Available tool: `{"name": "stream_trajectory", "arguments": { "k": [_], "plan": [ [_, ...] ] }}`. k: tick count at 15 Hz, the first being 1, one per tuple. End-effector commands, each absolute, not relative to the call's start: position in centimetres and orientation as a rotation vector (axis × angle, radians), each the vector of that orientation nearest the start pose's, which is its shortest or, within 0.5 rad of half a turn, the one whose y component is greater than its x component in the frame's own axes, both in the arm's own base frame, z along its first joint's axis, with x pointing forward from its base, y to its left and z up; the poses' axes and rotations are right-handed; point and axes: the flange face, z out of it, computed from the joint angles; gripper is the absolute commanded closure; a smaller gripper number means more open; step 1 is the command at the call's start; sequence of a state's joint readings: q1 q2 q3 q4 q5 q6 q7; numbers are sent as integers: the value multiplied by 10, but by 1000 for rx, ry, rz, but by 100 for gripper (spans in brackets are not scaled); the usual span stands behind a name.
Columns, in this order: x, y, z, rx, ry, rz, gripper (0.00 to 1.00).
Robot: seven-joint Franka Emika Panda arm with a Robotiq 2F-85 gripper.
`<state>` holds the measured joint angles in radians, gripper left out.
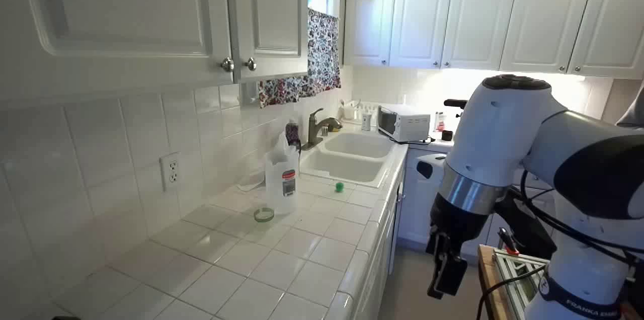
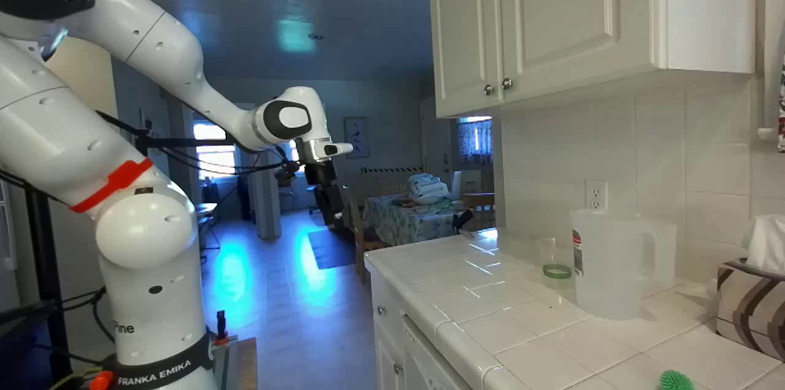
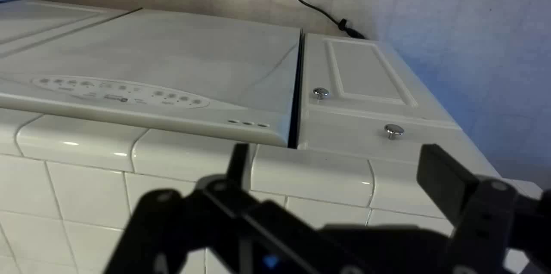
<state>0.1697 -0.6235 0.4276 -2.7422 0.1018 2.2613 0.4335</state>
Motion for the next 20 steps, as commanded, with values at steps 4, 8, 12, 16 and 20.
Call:
{"name": "stream_trajectory", "arguments": {
  "k": [4, 8, 12, 16, 20],
  "plan": [
    [301, 196, 397, -3226, -68, -271, 0],
    [305, 193, 397, -3236, -21, -240, 0],
    [339, 161, 399, -3195, 404, -240, 0],
    [369, 119, 402, -3089, 738, -255, 0],
    [392, 86, 416, -2989, 884, -398, 0]
  ]
}}
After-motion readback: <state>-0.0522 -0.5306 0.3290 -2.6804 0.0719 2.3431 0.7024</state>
